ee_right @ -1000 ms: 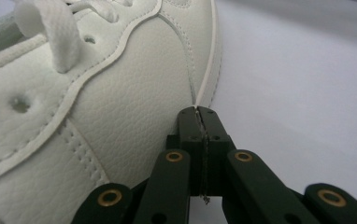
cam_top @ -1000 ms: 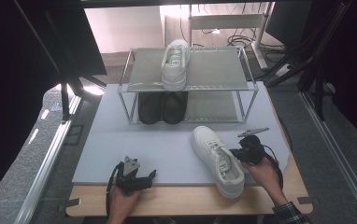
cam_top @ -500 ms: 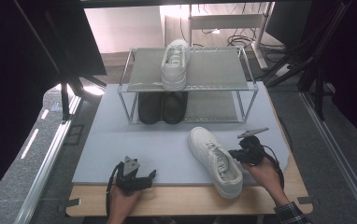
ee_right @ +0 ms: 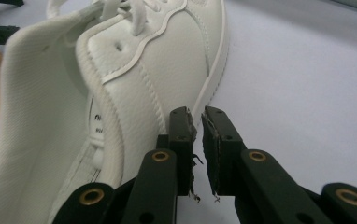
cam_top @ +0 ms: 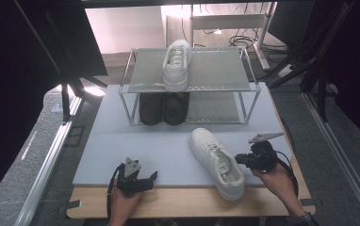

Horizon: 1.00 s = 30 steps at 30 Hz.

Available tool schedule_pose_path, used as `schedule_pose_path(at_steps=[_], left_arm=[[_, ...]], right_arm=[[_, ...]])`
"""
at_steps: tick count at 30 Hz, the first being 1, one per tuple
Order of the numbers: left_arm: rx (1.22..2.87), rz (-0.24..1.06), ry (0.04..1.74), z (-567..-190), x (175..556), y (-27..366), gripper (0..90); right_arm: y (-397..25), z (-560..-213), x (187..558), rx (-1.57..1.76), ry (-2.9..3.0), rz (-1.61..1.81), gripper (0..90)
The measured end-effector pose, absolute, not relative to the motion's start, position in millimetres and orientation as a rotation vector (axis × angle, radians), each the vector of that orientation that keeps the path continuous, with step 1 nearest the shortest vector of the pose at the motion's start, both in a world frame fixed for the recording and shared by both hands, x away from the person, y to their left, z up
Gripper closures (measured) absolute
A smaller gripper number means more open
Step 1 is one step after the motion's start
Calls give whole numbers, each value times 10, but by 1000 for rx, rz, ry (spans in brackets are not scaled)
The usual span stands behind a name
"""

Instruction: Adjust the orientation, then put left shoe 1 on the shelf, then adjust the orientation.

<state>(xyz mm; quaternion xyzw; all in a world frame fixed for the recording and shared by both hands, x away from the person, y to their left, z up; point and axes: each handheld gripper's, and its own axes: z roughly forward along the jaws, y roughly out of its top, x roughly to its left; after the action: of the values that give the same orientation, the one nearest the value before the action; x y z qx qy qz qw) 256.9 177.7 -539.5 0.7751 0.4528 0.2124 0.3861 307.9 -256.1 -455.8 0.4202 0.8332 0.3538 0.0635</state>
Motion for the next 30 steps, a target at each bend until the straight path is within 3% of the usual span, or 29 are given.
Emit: schedule_pose_path(at_steps=[20,30], left_arm=[[1972,539,1154,-5395,2569,1779,123],[1968,541,1154,-5397,2569,1775,124]], right_arm=[[-2690,-4358,2871,1279,2526,1183,739],[-2590,-4281,2854,1233,2562,1218,645]])
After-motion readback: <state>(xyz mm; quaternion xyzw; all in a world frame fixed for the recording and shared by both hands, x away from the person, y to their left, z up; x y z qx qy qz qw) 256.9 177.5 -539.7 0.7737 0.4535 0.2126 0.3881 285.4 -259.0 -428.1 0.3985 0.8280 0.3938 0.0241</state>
